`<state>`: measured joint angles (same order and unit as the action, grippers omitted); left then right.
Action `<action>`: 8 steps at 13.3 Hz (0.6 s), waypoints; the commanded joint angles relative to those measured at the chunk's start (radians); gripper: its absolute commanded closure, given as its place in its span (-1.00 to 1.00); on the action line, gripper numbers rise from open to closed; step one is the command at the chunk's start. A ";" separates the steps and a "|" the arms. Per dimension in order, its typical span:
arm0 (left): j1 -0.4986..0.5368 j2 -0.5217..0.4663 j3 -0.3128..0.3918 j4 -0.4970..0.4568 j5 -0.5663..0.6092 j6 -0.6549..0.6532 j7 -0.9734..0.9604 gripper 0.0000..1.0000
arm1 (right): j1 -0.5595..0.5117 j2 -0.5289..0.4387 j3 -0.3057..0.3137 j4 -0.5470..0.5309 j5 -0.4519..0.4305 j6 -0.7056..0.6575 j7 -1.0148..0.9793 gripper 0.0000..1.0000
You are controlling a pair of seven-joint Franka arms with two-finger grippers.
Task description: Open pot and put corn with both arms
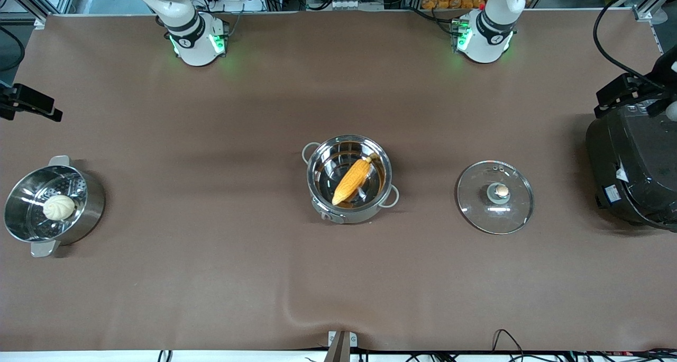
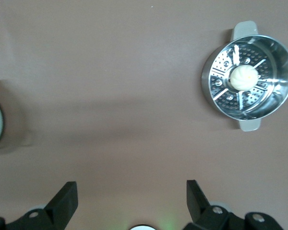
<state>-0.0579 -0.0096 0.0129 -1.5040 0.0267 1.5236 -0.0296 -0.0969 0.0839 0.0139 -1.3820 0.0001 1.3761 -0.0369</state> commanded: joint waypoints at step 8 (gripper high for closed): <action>-0.005 -0.012 0.001 0.001 -0.019 -0.014 0.016 -1.00 | -0.020 -0.007 -0.002 0.008 -0.018 0.006 -0.139 -1.00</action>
<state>-0.0630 -0.0096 0.0088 -1.5044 0.0266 1.5235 -0.0260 -0.0972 0.0838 0.0021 -1.3812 -0.0063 1.3919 -0.1356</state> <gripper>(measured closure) 0.000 0.000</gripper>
